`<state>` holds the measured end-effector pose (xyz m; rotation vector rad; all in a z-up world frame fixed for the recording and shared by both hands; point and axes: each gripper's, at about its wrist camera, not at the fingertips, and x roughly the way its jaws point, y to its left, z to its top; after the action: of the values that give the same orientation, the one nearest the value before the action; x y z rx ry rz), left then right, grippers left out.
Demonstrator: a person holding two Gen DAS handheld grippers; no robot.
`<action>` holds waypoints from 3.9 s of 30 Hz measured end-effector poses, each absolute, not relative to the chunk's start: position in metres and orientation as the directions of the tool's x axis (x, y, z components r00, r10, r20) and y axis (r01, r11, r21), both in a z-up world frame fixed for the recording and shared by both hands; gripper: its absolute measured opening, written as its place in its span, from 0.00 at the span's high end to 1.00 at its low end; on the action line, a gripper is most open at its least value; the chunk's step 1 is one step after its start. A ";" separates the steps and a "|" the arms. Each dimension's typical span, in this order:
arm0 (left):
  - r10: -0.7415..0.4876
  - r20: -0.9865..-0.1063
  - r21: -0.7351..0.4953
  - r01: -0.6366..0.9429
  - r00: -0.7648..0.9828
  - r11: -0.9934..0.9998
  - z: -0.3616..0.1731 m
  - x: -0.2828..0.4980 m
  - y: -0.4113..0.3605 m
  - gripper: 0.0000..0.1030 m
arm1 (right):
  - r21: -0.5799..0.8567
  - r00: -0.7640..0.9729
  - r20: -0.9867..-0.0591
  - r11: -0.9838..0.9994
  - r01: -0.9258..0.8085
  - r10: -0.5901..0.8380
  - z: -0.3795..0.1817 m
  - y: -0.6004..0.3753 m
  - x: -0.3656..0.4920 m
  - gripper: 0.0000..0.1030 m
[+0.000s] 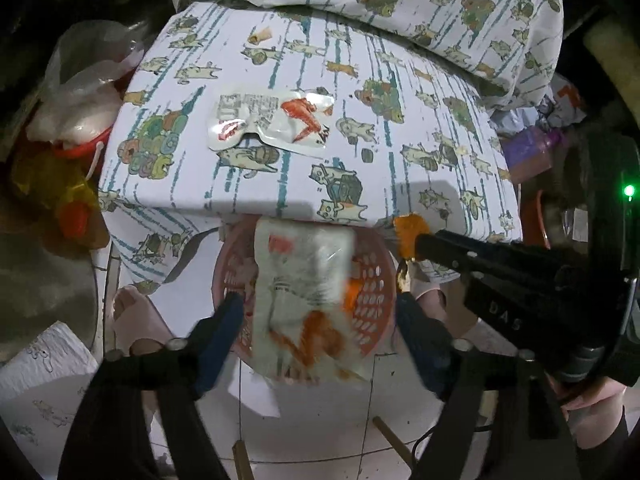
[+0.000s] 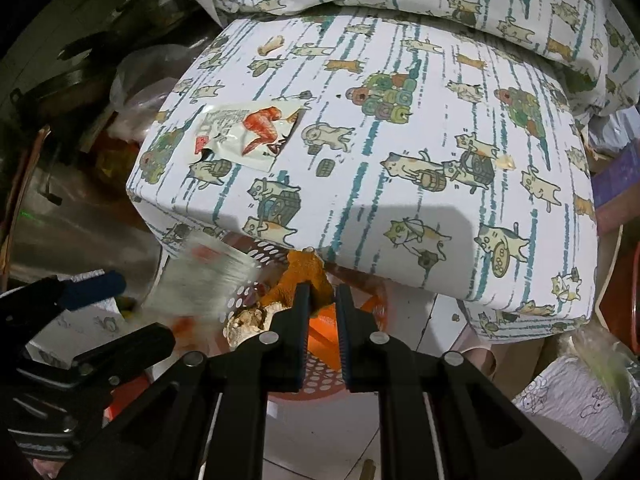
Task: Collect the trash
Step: 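Open the left tool over the pink basket while the right tool opens too, then move both open tools from the basket back over the stool, then grasp the second clear sauce packet on the stool with the right tool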
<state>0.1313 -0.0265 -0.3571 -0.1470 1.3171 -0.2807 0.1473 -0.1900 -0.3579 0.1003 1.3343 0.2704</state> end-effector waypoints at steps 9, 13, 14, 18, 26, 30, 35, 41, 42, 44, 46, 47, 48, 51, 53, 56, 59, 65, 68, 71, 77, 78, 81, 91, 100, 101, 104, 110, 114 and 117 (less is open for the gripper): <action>-0.187 -0.927 -0.170 0.078 0.326 0.982 -0.338 0.136 -0.009 0.19 | 0.287 0.225 -0.927 0.954 -0.085 0.299 -0.352 -0.201 0.152 0.64; -0.124 -0.904 -0.106 0.067 0.410 0.992 -0.321 0.135 -0.006 0.19 | 0.283 0.253 -0.921 0.955 -0.085 0.296 -0.344 -0.202 0.153 0.62; -0.112 -0.897 -0.091 0.069 0.428 0.993 -0.317 0.134 -0.006 0.19 | 0.285 0.260 -0.919 0.955 -0.083 0.297 -0.343 -0.203 0.153 0.61; -0.094 -0.867 -0.074 0.061 0.489 0.995 -0.303 0.135 -0.003 0.18 | 0.287 0.288 -0.910 0.955 -0.076 0.297 -0.337 -0.204 0.154 0.56; -0.063 -0.806 -0.041 0.052 0.588 0.998 -0.280 0.130 0.000 0.18 | 0.268 0.325 -0.904 0.960 -0.075 0.278 -0.330 -0.205 0.156 0.46; -0.079 -0.814 -0.062 0.050 0.576 0.997 -0.282 0.131 0.002 0.18 | 0.276 0.327 -0.902 0.959 -0.064 0.282 -0.329 -0.205 0.158 0.43; -0.079 -0.823 -0.074 0.032 0.563 0.997 -0.285 0.136 0.006 0.18 | 0.282 0.342 -0.896 0.958 -0.055 0.283 -0.325 -0.205 0.162 0.39; -0.061 -0.822 -0.072 0.003 0.566 0.997 -0.284 0.142 0.008 0.18 | 0.296 0.355 -0.889 0.954 -0.035 0.289 -0.320 -0.209 0.167 0.37; -0.061 -0.822 -0.075 0.000 0.566 0.997 -0.284 0.143 0.008 0.18 | 0.298 0.355 -0.889 0.954 -0.030 0.289 -0.320 -0.209 0.168 0.37; -0.063 -0.821 -0.079 -0.003 0.567 0.997 -0.284 0.144 0.008 0.18 | 0.304 0.356 -0.888 0.953 -0.021 0.291 -0.320 -0.211 0.169 0.37; -0.064 -0.820 -0.080 -0.004 0.568 0.997 -0.283 0.145 0.006 0.18 | 0.308 0.356 -0.887 0.951 -0.014 0.293 -0.319 -0.213 0.170 0.37; -0.065 -0.820 -0.080 -0.003 0.568 0.997 -0.283 0.146 0.005 0.18 | 0.309 0.357 -0.887 0.951 -0.012 0.293 -0.319 -0.214 0.170 0.37; -0.065 -0.820 -0.080 -0.001 0.568 0.997 -0.282 0.146 0.004 0.18 | 0.309 0.358 -0.887 0.951 -0.009 0.291 -0.319 -0.214 0.170 0.37; -0.068 -0.820 -0.082 0.001 0.568 0.997 -0.282 0.147 0.001 0.18 | 0.311 0.357 -0.887 0.950 -0.003 0.292 -0.319 -0.216 0.171 0.36; -0.076 -0.823 -0.091 0.002 0.562 0.996 -0.283 0.148 0.000 0.18 | 0.312 0.356 -0.888 0.950 0.002 0.291 -0.319 -0.218 0.171 0.36; -0.090 -0.833 -0.106 0.002 0.545 0.994 -0.285 0.150 -0.001 0.18 | 0.312 0.353 -0.890 0.950 0.009 0.289 -0.320 -0.220 0.171 0.36; -0.081 -0.841 -0.105 -0.015 0.535 0.994 -0.287 0.154 0.002 0.18 | 0.311 0.357 -0.890 0.950 0.016 0.285 -0.320 -0.223 0.172 0.36; -0.176 -0.865 -0.185 0.027 0.469 0.982 -0.272 0.187 0.008 0.18 | 0.235 0.334 -0.913 0.971 -0.038 0.234 -0.314 -0.210 0.194 0.36; -0.137 -0.849 -0.151 0.014 0.510 0.988 -0.255 0.206 0.013 0.18 | 0.238 0.328 -0.907 0.964 -0.115 0.263 -0.304 -0.199 0.206 0.36; -0.109 -0.830 -0.129 0.002 0.547 0.992 -0.241 0.227 0.020 0.18 | 0.199 0.334 -0.904 0.955 -0.221 0.266 -0.301 -0.183 0.218 0.26; -0.052 -0.790 -0.097 -0.040 0.611 0.994 -0.228 0.265 0.039 0.18 | 0.049 0.256 -0.948 0.881 -0.471 0.190 -0.336 -0.136 0.240 0.21; -0.036 -0.790 -0.084 -0.050 0.612 0.995 -0.230 0.271 0.043 0.18 | 0.046 0.245 -0.952 0.874 -0.485 0.186 -0.340 -0.129 0.243 0.21; -0.049 -0.813 -0.119 -0.083 0.580 0.989 -0.237 0.284 0.057 0.18 | 0.091 0.186 -0.957 0.838 -0.539 0.224 -0.347 -0.109 0.251 0.19; 0.047 -0.826 -0.063 -0.175 0.561 0.983 -0.253 0.317 0.090 0.18 | 0.056 0.059 -0.991 0.780 -0.623 0.119 -0.392 -0.044 0.274 0.14; 0.061 -0.823 -0.059 -0.192 0.564 0.980 -0.253 0.322 0.100 0.18 | -0.038 0.158 -0.985 0.802 -0.596 0.071 -0.391 -0.040 0.287 0.12; 0.061 -0.824 -0.057 -0.190 0.564 0.980 -0.253 0.322 0.099 0.18 | -0.046 0.173 -0.982 0.813 -0.581 0.068 -0.391 -0.041 0.289 0.12; 0.060 -0.829 -0.057 -0.191 0.556 0.980 -0.256 0.324 0.096 0.18 | -0.030 0.173 -0.982 0.841 -0.540 0.077 -0.394 -0.044 0.298 0.11; 0.033 -0.848 -0.090 -0.206 0.529 0.974 -0.263 0.330 0.094 0.18 | 0.031 0.126 -0.987 0.900 -0.435 0.095 -0.397 -0.054 0.319 0.11; 0.020 -0.854 -0.098 -0.198 0.521 0.975 -0.265 0.334 0.090 0.18 | 0.122 0.081 -0.985 0.943 -0.311 0.154 -0.400 -0.078 0.337 0.10; 0.024 -0.854 -0.091 -0.194 0.520 0.977 -0.264 0.336 0.088 0.18 | 0.226 0.050 -0.970 0.955 -0.191 0.239 -0.398 -0.099 0.348 0.10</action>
<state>0.3363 0.0878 -0.2645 -0.1832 1.0169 0.1317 0.3480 -0.0991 -0.3978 0.0396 1.4855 0.3278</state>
